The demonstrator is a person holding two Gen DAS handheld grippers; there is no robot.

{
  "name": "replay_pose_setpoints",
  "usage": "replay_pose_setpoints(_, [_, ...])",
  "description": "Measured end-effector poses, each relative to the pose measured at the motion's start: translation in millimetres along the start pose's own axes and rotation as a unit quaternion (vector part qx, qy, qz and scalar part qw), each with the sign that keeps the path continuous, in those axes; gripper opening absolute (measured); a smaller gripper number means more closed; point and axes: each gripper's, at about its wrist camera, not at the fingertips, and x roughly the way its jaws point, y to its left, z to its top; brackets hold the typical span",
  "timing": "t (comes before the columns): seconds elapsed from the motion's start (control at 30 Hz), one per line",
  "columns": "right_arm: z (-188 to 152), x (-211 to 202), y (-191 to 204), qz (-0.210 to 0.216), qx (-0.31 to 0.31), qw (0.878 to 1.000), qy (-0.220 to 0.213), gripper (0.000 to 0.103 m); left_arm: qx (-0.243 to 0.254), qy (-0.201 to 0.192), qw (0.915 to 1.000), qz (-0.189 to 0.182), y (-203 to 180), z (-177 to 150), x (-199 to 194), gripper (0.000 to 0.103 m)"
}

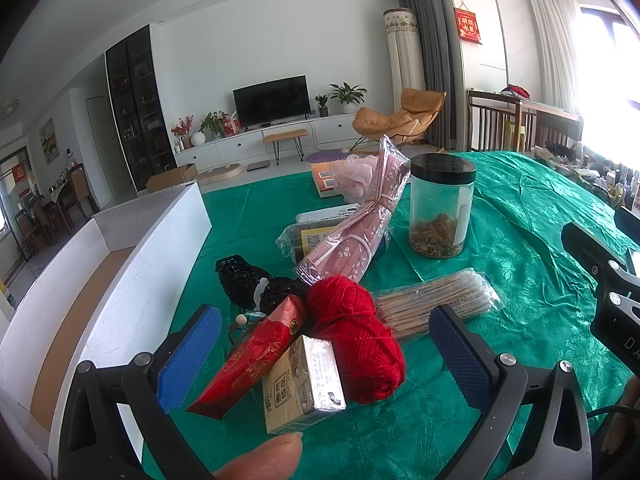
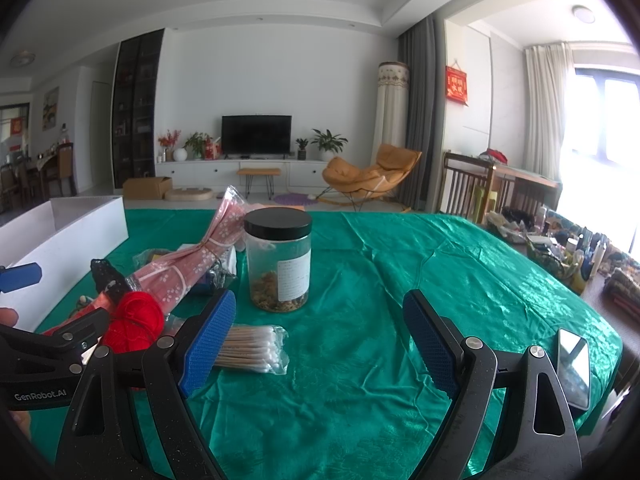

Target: Organize soft objects

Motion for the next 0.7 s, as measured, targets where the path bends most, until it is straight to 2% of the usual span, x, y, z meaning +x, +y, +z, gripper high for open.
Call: replay_pose_setpoints(0.7, [-0.2, -0.2, -0.3, 0.001, 0.000, 1.000, 0.000, 0.088, 0.001, 0.001, 1.0000, 0.000, -1.0, -2.0, 1.1, 0.103])
